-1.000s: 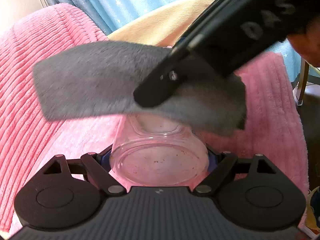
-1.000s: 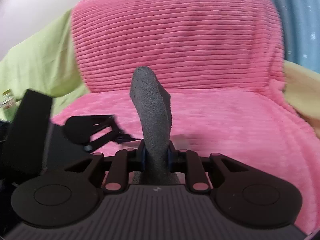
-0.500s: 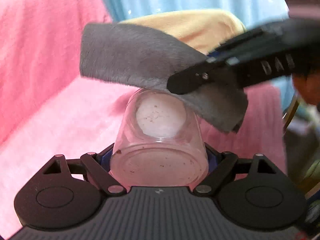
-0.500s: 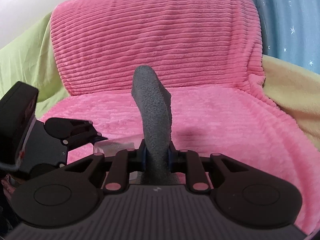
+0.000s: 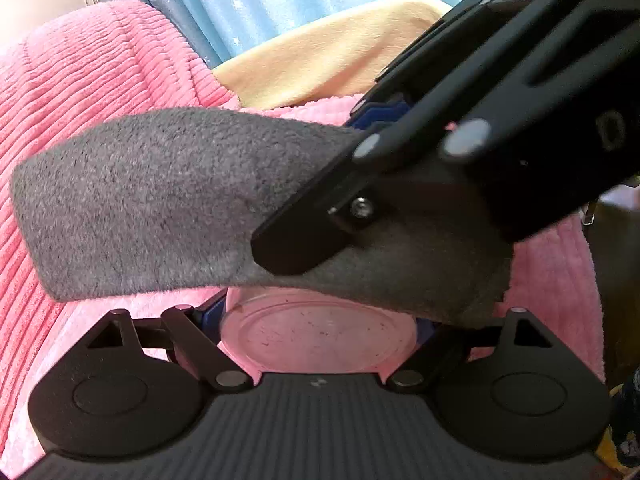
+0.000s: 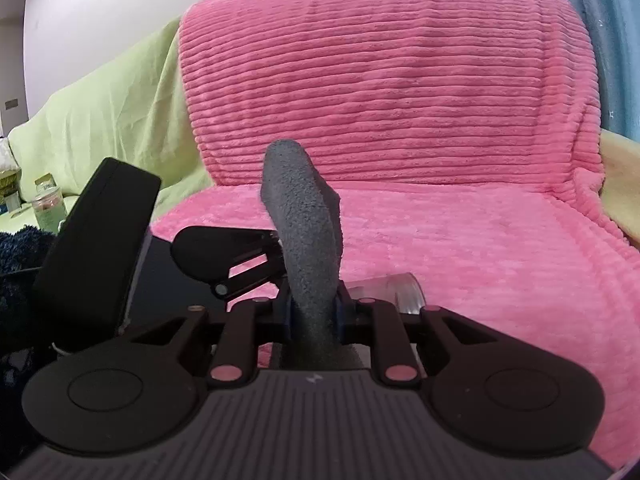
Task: Clean container
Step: 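Rub the cloth in the right gripper across the jar bottom again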
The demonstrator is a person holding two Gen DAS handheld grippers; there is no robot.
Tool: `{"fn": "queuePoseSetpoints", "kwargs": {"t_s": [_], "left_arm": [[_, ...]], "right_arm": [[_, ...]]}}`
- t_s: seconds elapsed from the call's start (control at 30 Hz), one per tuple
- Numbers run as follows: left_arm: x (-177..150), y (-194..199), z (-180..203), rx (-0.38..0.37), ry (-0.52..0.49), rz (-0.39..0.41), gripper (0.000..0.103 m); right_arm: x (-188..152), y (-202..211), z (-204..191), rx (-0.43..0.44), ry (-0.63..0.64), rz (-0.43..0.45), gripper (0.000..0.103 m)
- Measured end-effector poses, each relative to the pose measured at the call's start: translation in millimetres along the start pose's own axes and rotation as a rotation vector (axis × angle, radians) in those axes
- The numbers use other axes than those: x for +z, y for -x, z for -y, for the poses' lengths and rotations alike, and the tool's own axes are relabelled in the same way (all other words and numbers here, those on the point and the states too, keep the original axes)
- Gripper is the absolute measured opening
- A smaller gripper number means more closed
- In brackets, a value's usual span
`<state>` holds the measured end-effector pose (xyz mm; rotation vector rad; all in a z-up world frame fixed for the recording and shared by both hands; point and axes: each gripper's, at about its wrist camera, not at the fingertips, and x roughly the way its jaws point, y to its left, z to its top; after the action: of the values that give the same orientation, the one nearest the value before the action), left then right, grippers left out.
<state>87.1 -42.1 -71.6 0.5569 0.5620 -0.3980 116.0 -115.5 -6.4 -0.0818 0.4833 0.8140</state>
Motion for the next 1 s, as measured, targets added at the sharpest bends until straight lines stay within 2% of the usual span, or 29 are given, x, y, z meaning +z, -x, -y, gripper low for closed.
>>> {"fn": "queuePoseSetpoints", "kwargs": {"t_s": [0.3,0.5,0.53,0.67,0.7,0.8,0.9,1.0], "left_arm": [[4,-1,-3,0.003,-0.003,0.001,0.085],[3,5,-2,-0.002,0.011,-0.004,0.086],[3,5,-4,-0.009,0.028,-0.008,0.086],[8,-4,-35,-0.117,0.228,-0.026,0.087],[7,-3,-33,-0.105,0.215,-0.018,0.087],[5,2,-4,0.051,0.000,0.010,0.086],[2,6,3,0.076,-0.077,0.021,0.086],[3,2,3,0.098,-0.124,0.025,0.086]], "right_arm": [[2,-4,14,-0.212,0.037,0.025,0.015],[0,-2,21,-0.227,0.011,0.029,0.016],[0,-2,22,-0.225,0.006,0.029,0.016],[0,0,25,-0.214,-0.026,0.030,0.016],[-1,0,26,-0.214,-0.033,0.029,0.016],[-3,3,25,-0.218,-0.046,0.017,0.016],[-5,8,25,-0.206,-0.072,0.024,0.016],[-5,14,22,-0.099,-0.100,0.055,0.016]]}}
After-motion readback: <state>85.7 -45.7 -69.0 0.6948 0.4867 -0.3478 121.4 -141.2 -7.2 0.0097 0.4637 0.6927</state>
